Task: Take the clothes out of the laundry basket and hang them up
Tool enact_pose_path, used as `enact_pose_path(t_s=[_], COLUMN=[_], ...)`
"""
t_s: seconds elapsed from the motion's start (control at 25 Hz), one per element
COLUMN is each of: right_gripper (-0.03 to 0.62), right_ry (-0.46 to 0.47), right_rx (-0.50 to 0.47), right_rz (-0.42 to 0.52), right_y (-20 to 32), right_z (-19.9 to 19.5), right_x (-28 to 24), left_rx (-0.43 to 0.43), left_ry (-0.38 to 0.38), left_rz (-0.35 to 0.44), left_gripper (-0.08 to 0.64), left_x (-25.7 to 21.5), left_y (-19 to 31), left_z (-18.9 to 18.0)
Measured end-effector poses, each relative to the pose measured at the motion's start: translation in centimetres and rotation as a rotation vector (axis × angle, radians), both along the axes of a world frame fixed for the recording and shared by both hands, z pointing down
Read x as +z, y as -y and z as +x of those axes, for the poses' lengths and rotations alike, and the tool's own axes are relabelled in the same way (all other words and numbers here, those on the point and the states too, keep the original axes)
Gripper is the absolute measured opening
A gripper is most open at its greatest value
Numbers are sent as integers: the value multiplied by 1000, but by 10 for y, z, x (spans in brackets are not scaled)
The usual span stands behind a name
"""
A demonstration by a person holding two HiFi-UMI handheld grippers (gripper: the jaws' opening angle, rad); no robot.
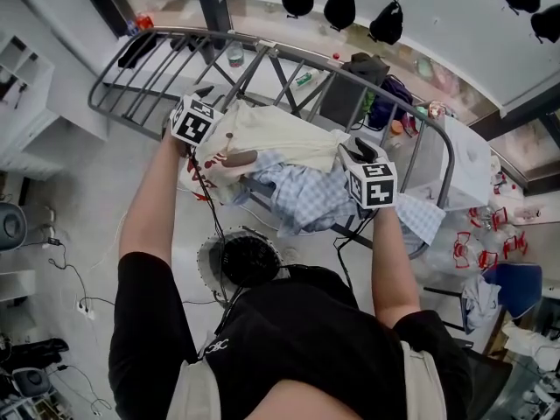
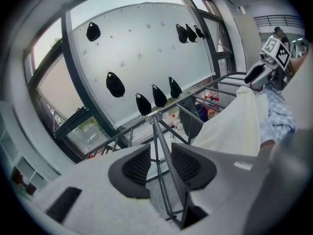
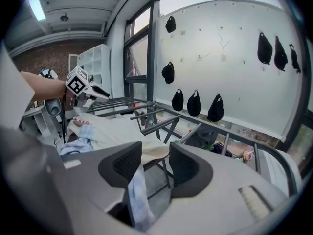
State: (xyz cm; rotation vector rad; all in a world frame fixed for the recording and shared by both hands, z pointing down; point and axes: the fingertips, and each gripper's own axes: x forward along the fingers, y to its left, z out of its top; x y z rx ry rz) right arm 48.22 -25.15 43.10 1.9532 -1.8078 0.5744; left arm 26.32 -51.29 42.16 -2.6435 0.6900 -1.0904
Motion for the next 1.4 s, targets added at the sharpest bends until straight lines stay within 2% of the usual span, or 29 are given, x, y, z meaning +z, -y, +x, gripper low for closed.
enact_pose_path(t_s=[0.12, 0.24, 0.36, 0.52, 0.76, 0.92, 1.16, 1.4], right_gripper=[179, 85, 14, 14, 12, 12, 11, 11], right_ry=[18, 15, 4, -2, -20, -33, -14, -5], right_rx=[39, 65, 73, 86, 89, 80, 81, 24], right_rz=[130, 278, 402, 480, 556, 601, 614, 608], right_y=[0, -4, -8, -18, -43, -66, -93, -104], right_z=[1, -3, -14, -28, -54, -78, -112, -142], right_x=[-26, -60, -92, -122, -146, -156, -152, -146], left_rx=[-55, -102, -104, -97, -133, -158, -176, -195], left_ry=[-119, -265, -391, -473, -621, -646, -659, -650], left_rz=[3, 9, 22, 48, 72, 114, 62, 57], left_gripper=[96, 15, 6, 6, 6, 6, 6, 6], left_x=[-23, -54, -83, -113, -157, -167, -149, -137], left_y=[-11, -31, -58, -97, -150, -187, -232, -246], left_z=[-9, -16, -21, -35, -66, -89, -110, -121])
